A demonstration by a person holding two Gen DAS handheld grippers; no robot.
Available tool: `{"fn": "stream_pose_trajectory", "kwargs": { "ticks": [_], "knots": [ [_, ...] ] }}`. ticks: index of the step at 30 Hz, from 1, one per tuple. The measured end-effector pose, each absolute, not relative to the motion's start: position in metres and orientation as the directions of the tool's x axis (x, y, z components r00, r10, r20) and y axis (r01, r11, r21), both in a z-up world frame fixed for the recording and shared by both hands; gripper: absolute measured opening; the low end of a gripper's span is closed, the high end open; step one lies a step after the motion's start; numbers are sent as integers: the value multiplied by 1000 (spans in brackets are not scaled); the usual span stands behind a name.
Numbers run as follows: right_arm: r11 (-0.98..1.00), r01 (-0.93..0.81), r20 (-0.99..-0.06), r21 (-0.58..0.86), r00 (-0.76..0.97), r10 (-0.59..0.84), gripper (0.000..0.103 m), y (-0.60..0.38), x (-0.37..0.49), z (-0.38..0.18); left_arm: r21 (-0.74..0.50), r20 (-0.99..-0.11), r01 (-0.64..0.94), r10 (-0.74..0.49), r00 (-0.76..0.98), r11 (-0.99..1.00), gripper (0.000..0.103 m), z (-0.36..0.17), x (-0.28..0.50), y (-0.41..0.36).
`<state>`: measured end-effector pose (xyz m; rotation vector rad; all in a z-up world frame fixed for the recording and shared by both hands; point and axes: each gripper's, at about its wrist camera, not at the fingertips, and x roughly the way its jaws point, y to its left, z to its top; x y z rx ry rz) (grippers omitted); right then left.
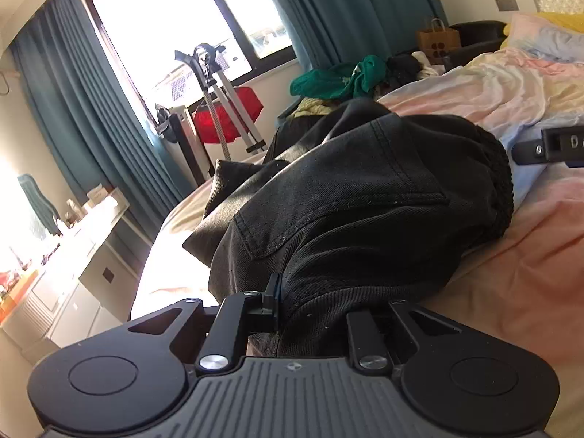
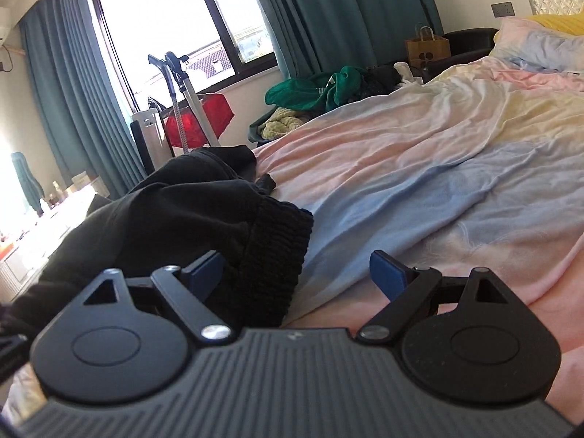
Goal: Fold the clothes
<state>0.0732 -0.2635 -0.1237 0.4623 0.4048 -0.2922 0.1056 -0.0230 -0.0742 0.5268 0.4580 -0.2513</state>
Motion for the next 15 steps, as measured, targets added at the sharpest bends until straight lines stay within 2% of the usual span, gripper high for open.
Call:
{"fn": "stream_pose_trajectory", "kwargs": {
  "ticks": [5, 10, 13, 14, 15],
  "knots": [
    [875, 350, -462, 334, 870, -172, 89, -250, 66, -113, 309, -460, 321, -155, 874, 895, 24, -89, 96, 12],
    [896, 322, -478, 307, 866, -147, 89, -238, 72, -113, 355, -439, 332, -158, 884, 874, 31, -89, 90, 7],
    [881, 330, -489, 340, 862, -134, 89, -244, 71, -112, 347, -445, 301, -127, 886, 888, 52, -88, 91, 7],
    [875, 333, -493, 351, 860, -130, 89, -246, 71, -112, 342, -444, 276, -104, 890, 898, 64, -87, 91, 8],
    [870, 336, -497, 361, 859, -126, 89, -248, 70, -112, 327, -442, 250, -86, 893, 911, 71, -85, 91, 9]
  ]
}}
